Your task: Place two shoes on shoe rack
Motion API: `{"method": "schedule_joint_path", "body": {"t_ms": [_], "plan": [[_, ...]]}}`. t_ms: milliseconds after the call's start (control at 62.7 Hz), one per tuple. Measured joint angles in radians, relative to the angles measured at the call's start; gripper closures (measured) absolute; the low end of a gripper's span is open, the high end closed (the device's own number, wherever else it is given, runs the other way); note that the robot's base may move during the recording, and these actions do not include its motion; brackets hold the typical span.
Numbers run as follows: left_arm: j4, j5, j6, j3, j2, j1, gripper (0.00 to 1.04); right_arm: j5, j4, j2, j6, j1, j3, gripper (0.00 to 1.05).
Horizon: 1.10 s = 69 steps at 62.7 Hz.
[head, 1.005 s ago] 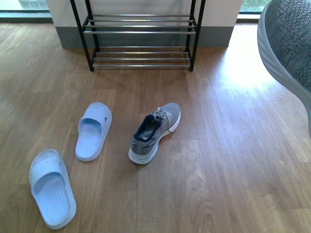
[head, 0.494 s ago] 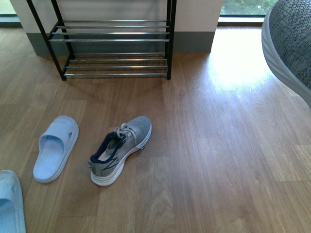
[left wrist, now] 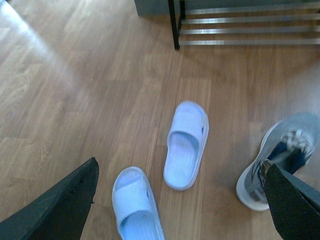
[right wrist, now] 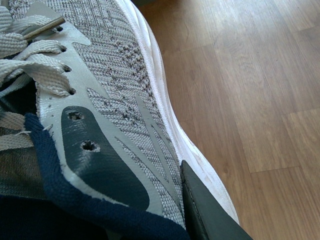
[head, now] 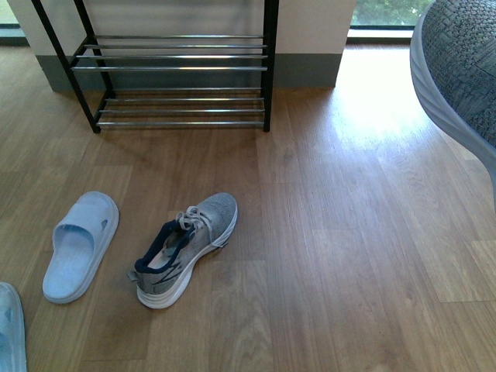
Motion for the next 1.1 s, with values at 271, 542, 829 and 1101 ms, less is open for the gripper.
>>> {"method": "schedule_joint_path", "body": {"t_ms": [271,542,829,1101], "plan": [[-0.003,0.026,0.173,0.288,0.556,-0.154,0.09,0.000,0.000,0.000,0.000,0.000,0.000,1.03],[-0.132,-0.004,0.248,0.671,1.025,-0.290,0.09,0.000,0.000,0.000,0.000,0.000,0.000,1.03],[-0.230,-0.090,0.190,0.956,1.313,-0.374,0.09,-0.001,0.000,0.000,0.000,0.000,0.000,1.03],[-0.296,-0.136,0.033,1.118,1.481,-0.408,0.09,0.000,0.000,0.000,0.000,0.000,0.000,1.03]]}}
